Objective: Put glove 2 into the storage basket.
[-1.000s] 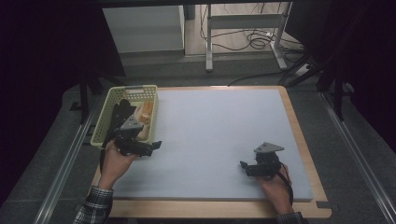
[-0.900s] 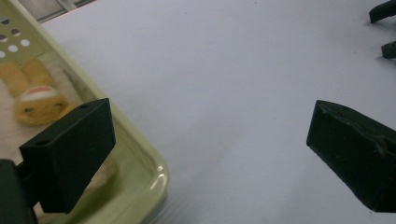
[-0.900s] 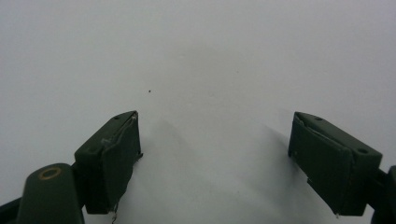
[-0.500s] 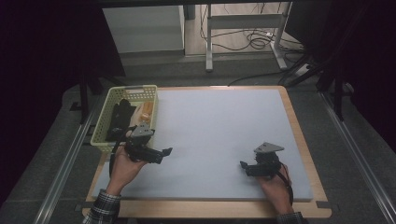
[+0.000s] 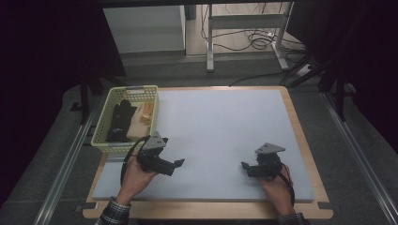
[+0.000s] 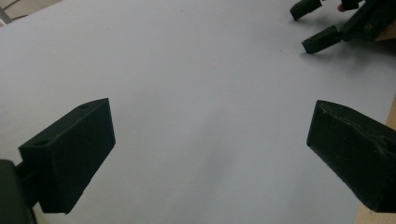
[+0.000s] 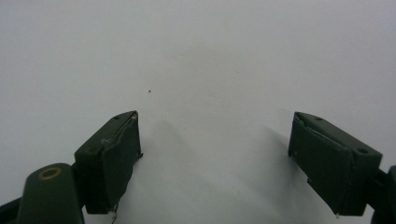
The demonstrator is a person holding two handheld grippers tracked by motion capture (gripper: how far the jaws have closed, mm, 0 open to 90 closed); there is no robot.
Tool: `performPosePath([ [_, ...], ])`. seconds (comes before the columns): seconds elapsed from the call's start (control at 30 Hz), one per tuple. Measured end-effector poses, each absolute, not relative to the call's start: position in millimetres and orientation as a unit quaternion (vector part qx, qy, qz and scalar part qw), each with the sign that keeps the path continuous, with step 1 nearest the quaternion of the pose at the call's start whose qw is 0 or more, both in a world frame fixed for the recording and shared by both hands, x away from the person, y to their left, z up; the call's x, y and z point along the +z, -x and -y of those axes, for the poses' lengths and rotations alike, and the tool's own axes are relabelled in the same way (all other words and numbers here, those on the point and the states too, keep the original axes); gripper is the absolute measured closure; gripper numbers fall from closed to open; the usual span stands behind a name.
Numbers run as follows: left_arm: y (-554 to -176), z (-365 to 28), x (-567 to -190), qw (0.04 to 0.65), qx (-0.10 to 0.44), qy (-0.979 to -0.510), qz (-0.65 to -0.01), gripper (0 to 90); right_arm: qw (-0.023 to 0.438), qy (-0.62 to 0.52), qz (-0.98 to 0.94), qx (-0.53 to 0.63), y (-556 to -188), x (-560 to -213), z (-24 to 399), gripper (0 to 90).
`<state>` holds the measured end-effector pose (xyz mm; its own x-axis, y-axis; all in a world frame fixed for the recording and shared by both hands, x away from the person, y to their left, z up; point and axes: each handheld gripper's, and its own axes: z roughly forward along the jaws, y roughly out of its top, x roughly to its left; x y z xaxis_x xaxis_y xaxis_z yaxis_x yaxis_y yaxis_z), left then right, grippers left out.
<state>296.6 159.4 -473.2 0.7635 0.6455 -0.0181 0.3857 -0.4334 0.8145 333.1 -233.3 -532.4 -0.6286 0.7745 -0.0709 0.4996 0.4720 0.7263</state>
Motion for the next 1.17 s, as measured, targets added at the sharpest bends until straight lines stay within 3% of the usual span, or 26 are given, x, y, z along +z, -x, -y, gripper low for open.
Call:
performPosePath([
  [0.33,-288,-149,-505,0.427,0.133,-0.843,-0.300,0.6,0.200,-0.382,-0.834,0.344,-333,-532,233,16.5],
  [0.67,-286,-150,-546,0.385,0.126,-0.853,-0.329,0.0,0.200,-0.382,-0.834,0.344,-333,-532,233,16.4],
  [0.87,-290,-146,-549,0.350,0.123,-0.863,-0.342,0.4,0.200,-0.382,-0.834,0.344,-333,-532,233,16.4],
  [1.17,-290,-146,-550,0.352,0.121,-0.863,-0.343,0.0,0.202,-0.382,-0.834,0.345,-333,-533,233,16.3],
])
